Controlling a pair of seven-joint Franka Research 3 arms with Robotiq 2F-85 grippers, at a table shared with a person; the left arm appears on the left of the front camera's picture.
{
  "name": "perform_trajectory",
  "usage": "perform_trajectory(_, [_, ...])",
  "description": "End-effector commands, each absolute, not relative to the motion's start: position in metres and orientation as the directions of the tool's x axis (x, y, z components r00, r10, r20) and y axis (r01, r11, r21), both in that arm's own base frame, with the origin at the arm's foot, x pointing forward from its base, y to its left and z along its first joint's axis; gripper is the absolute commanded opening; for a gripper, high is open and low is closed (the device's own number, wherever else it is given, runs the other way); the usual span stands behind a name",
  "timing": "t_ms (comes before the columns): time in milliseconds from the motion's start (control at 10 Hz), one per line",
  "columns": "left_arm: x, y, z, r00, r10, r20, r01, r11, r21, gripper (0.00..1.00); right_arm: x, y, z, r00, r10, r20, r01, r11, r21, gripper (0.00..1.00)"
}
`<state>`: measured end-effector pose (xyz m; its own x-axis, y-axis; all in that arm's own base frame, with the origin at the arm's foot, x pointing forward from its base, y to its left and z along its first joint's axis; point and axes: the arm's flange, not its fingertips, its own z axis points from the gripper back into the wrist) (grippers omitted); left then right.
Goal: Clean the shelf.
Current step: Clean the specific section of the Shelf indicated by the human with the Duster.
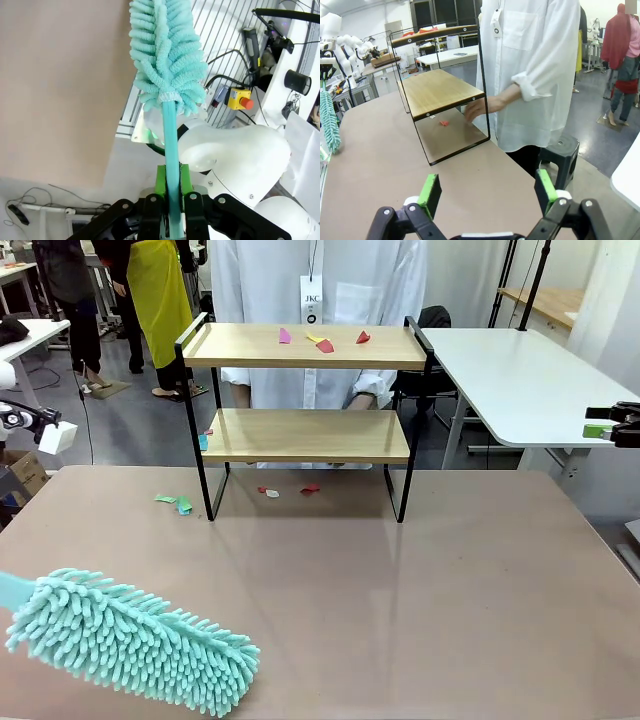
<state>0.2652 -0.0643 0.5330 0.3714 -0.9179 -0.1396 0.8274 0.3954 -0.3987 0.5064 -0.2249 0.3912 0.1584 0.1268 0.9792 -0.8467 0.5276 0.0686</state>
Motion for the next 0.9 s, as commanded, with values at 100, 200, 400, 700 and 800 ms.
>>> perform_trajectory(100, [0.2628, -0.0658, 0.5339, 0.377, -0.917, -0.129, 0.820, 0.395, -0.415, 0.13, 0.5079, -0.2217, 0.3960, 0.175, 0.130, 0.976, -0.841, 0.535, 0.080, 1.00])
perform_trajectory(200, [0.2628, -0.0658, 0.5339, 0.377, -0.917, -0.129, 0.820, 0.395, -0.415, 0.13, 0.5079, -0.2217, 0.3960, 0.175, 0.130, 0.976, -0.841, 0.535, 0.080, 1.00])
perform_trajectory(400, [0.2628, -0.0658, 0.5339, 0.377, -0.917, -0.129, 0.820, 0.395, -0.415, 0.13, 0.5079, -0.2217, 0.3960, 0.175, 0.130, 0.976, -0.841, 0.535, 0.080, 1.00])
perform_trajectory(700, [0.2628, -0.0658, 0.5339, 0.377, -0.917, -0.129, 0.820, 0.395, -0.415, 0.13, 0.5079, -0.2217, 0.3960, 0.175, 0.130, 0.976, -0.841, 0.535, 0.080, 1.00])
perform_trajectory(800, [0.2628, -0.0658, 0.5339, 0.377, -0.917, -0.129, 0.820, 0.395, -0.415, 0.13, 0.5079, -0.2217, 0.3960, 0.175, 0.130, 0.976, -0.841, 0.535, 0.080, 1.00])
